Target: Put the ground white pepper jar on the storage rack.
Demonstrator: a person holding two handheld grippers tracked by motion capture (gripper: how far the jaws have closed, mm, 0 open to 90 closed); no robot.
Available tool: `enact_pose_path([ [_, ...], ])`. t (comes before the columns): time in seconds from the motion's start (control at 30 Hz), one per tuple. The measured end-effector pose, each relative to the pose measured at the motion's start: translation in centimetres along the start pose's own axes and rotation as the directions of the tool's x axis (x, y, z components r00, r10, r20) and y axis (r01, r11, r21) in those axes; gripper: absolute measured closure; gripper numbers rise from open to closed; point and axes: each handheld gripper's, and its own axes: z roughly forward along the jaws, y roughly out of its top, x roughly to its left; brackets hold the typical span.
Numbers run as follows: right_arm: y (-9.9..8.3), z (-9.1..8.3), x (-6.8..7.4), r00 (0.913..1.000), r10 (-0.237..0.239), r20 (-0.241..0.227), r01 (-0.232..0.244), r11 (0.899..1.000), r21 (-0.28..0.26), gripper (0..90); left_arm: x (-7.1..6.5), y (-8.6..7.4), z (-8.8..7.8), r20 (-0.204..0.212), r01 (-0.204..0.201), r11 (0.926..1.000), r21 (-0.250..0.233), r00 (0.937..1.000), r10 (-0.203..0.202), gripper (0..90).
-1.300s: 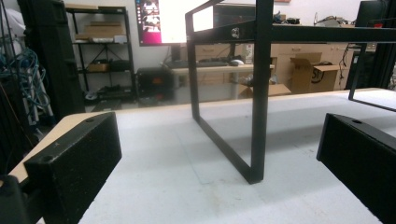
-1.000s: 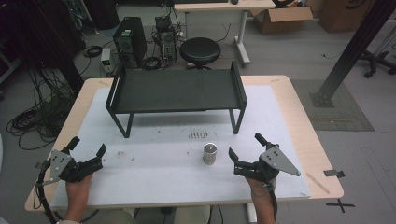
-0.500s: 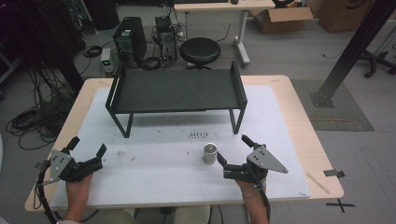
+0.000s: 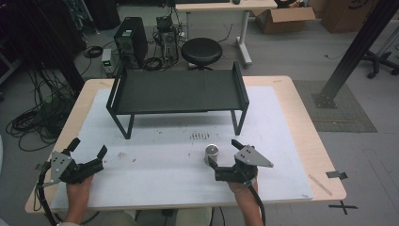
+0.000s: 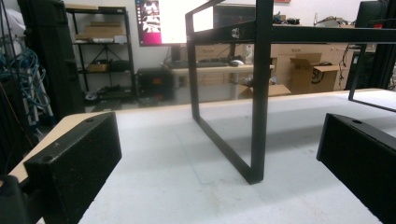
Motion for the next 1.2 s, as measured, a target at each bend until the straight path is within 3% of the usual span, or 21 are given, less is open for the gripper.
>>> enact_pose_path([
  [0.63, -0.9, 2.5, 0.3, 0.9997, 0.022, 0.009, -0.022, 0.993, 0.119, 1.8, 0.0, 0.0, 0.0, 0.0, 0.0, 1.0, -0.002, 1.0, 0.0, 0.2],
  [0.87, -0.9, 3.3, 0.4, 0.999, 0.043, 0.008, -0.044, 0.985, 0.165, 6.8, 0.0, 0.0, 0.0, 0.0, 0.001, 1.0, -0.003, 1.0, -0.001, 0.2],
  [0.93, -1.0, 3.6, 0.3, 0.9975, 0.07, 0.009, -0.07, 0.979, 0.19, 9.6, 0.0, 0.0, 0.0, 0.0, 0.001, 1.0, -0.004, 1.0, -0.001, 0.2],
  [1.2, -1.2, 4.1, 0.3, 0.9946, 0.104, -0.007, -0.1, 0.97, 0.219, 17.2, 0.0, 0.0, 0.0, 0.0, 0.001, 1.0, -0.005, 1.0, -0.001, 0.2],
])
